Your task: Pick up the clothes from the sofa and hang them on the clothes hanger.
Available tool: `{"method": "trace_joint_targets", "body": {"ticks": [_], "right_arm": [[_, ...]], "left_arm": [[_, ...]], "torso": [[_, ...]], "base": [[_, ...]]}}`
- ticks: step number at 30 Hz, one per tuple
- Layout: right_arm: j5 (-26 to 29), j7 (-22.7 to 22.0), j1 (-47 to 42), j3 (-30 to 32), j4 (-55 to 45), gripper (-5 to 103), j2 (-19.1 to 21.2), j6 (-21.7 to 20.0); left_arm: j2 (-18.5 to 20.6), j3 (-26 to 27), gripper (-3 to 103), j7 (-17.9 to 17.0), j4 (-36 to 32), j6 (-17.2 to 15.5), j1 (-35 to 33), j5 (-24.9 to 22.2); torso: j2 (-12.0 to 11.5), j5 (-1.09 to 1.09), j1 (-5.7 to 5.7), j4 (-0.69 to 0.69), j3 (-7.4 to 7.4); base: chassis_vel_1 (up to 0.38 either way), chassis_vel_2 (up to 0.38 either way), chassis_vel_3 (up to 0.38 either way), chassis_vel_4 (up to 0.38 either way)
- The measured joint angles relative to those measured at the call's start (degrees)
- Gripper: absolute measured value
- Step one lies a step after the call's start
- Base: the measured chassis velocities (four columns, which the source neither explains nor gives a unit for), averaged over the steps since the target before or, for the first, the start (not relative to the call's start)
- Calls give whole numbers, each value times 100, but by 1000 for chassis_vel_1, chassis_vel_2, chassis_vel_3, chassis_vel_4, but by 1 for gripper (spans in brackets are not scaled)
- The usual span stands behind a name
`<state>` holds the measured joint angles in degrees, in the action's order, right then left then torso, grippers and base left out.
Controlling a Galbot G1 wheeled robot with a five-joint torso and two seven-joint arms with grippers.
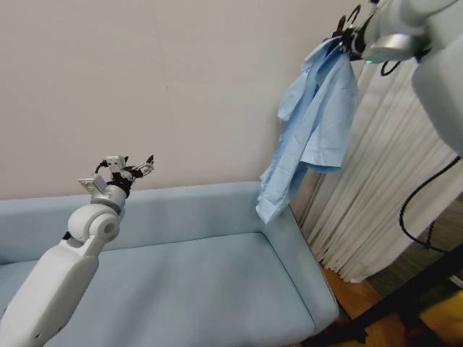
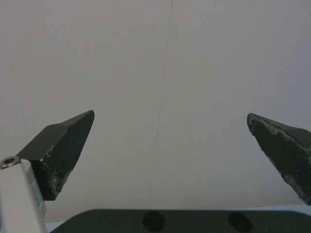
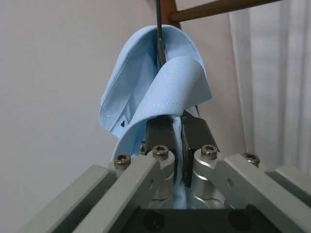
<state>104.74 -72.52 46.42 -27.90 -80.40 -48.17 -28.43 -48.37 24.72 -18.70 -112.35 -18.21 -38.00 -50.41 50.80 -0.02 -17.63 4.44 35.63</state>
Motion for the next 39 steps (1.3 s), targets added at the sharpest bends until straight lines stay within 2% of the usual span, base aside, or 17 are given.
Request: {"method": "trace_joint_targets", "body": {"ticks": [1, 4, 9, 15, 20, 27, 35, 39], "right_arm": [[0, 0, 0, 0, 0, 2, 0, 0], [-503, 78, -40, -122, 265, 2, 0, 60], [-1001, 111, -76, -152, 536, 2, -38, 84], [-1105, -115, -36, -90, 835, 2, -297, 170], [-1170, -343, 106, 21, 1296, 2, -702, 292], [-1200, -503, 215, 10, 1698, 2, -895, 402], [-1497, -353, 66, 48, 2044, 2, -914, 423], [-1922, -88, -105, 65, 2313, 2, -899, 409]], "left_arm": [[0, 0, 100, 0, 0, 0, 0, 0], [-83, 2, 100, 22, 14, 19, -32, 60], [-179, 4, 100, 48, 54, 72, -103, 148], [-223, 16, 100, 57, 61, 78, -129, 163], [-227, 18, 100, 64, 55, 89, -172, 168], [-230, 5, 100, 94, 88, 103, -165, 172], [-287, -109, 100, 105, 143, 150, -128, 207], [-281, -169, 100, 118, 189, 204, -84, 213]], "torso": [[0, 0, 0, 0, 0], [0, 3, 0, 3, 0], [0, 4, 0, 4, 0], [0, 2, 0, 1, 0], [0, -1, 0, 0, 0], [0, 1, 0, 2, 0], [1, 3, 0, 3, 0], [1, 3, 0, 2, 0]], "base": [[0, 0, 0, 0], [0, 0, 0, 0], [0, 0, 0, 0], [0, 0, 0, 0], [0, 0, 0, 0], [0, 0, 0, 0], [0, 0, 0, 0], [0, 0, 0, 0]]}}
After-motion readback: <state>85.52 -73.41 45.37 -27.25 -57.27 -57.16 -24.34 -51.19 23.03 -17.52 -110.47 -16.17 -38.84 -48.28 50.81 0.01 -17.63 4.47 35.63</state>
